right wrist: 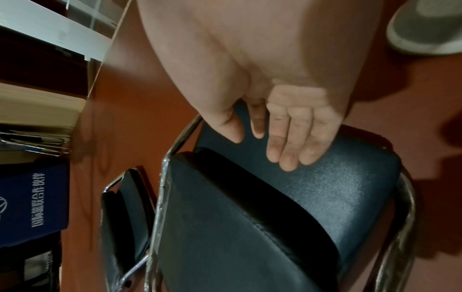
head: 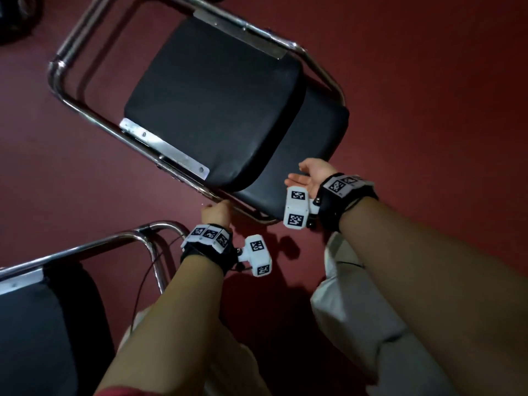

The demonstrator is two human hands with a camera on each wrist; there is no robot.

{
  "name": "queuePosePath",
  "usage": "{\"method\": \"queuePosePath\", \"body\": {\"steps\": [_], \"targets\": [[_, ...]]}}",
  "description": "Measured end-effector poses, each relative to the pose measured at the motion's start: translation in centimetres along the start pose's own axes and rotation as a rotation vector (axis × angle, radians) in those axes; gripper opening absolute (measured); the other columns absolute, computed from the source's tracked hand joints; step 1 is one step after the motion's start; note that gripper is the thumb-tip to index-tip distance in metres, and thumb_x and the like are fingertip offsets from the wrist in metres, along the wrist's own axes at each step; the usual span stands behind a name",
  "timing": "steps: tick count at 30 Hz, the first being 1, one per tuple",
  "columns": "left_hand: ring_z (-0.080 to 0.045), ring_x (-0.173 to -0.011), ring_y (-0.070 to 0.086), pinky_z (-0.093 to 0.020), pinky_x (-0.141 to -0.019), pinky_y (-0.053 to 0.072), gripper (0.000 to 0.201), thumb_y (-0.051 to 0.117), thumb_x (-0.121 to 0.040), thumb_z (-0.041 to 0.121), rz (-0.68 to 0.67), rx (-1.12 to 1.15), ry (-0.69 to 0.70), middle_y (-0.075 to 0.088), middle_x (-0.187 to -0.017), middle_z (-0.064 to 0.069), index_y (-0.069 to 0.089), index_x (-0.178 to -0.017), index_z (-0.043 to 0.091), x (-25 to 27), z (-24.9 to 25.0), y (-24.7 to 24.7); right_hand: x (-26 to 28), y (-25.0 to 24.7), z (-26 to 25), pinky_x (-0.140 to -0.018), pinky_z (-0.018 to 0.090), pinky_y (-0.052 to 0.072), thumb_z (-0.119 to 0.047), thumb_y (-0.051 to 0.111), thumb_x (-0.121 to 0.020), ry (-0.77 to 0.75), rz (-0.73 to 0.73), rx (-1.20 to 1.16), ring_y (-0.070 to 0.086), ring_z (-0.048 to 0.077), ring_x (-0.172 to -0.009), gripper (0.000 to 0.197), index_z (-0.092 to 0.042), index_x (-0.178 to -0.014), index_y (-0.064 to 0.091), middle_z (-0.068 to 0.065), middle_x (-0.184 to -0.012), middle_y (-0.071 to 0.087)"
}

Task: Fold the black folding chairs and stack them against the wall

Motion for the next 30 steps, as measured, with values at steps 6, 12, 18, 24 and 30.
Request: {"method": "queuePosePath", "body": {"steps": [6, 12, 18, 24, 30], "targets": [[-0.026, -0.064, 0.058, -0.036, -0.065, 0.048, 0.031, 0.062, -0.072, 0.014, -0.089, -0.080, -0.002, 0.066, -0.078, -0.015, 0.067, -0.099, -0.001, -5.2, -2.3, 2.9, -5.1, -0.1, 2.6, -0.058, 0.032, 0.047, -0.022, 0.046, -0.098, -0.061, -0.028, -0.033, 0.064, 0.024, -0.079, 0.011, -0.016, -0.089, 0.050, 0.007, -0.091, 0.061], [-0.023, -0.053, 0.043, -0.027, -0.054, 0.039, 0.007, 0.044, -0.091, 0.013, -0.369, -0.029, -0.138, 0.049, -0.062, -0.006, 0.050, -0.091, 0.008, -3.9, -5.7, 6.6, -5.5, 0.9, 3.7, -0.064, 0.034, 0.048, -0.020, 0.049, -0.097, -0.074, -0.052, -0.047, 0.063, 0.024, -0.077, 0.009, -0.013, -0.093, 0.052, 0.007, -0.089, 0.061], [-0.024, -0.068, 0.052, -0.037, -0.074, 0.043, 0.028, 0.051, -0.090, 0.020, -0.540, -0.003, -0.202, 0.057, -0.092, -0.011, 0.060, -0.109, 0.002, -5.3, -8.0, 9.2, -5.6, -3.8, 3.6, -0.069, 0.038, 0.049, -0.018, 0.047, -0.100, -0.098, 0.002, -0.136, 0.063, 0.026, -0.078, 0.008, -0.011, -0.099, 0.050, 0.009, -0.089, 0.060], [-0.025, -0.072, 0.057, -0.039, -0.086, 0.046, 0.034, 0.037, -0.103, 0.015, -0.528, -0.019, -0.169, 0.066, -0.084, -0.014, 0.062, -0.087, -0.001, -3.3, -6.7, 9.3, -6.8, -8.9, 5.5, -0.070, 0.045, 0.054, -0.018, 0.045, -0.099, -0.088, 0.122, -0.182, 0.065, 0.030, -0.083, 0.012, -0.009, -0.104, 0.050, 0.012, -0.092, 0.066], [-0.021, -0.042, 0.063, -0.031, -0.067, 0.053, 0.026, 0.036, -0.101, 0.007, -0.539, 0.011, -0.165, 0.070, -0.075, -0.016, 0.059, -0.096, -0.005, -3.1, -6.3, 9.0, -7.7, -8.5, 6.4, -0.061, 0.031, 0.046, -0.016, 0.044, -0.095, -0.055, 0.189, -0.025, 0.045, 0.026, -0.060, 0.014, -0.011, -0.082, 0.048, 0.012, -0.062, 0.055]]}}
Point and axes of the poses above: each hand's wrist, its own x-axis away from the middle knuckle, its own y-axis out of the palm, z = x × y, the point moved 6 cm from there along -x, towards the middle knuckle
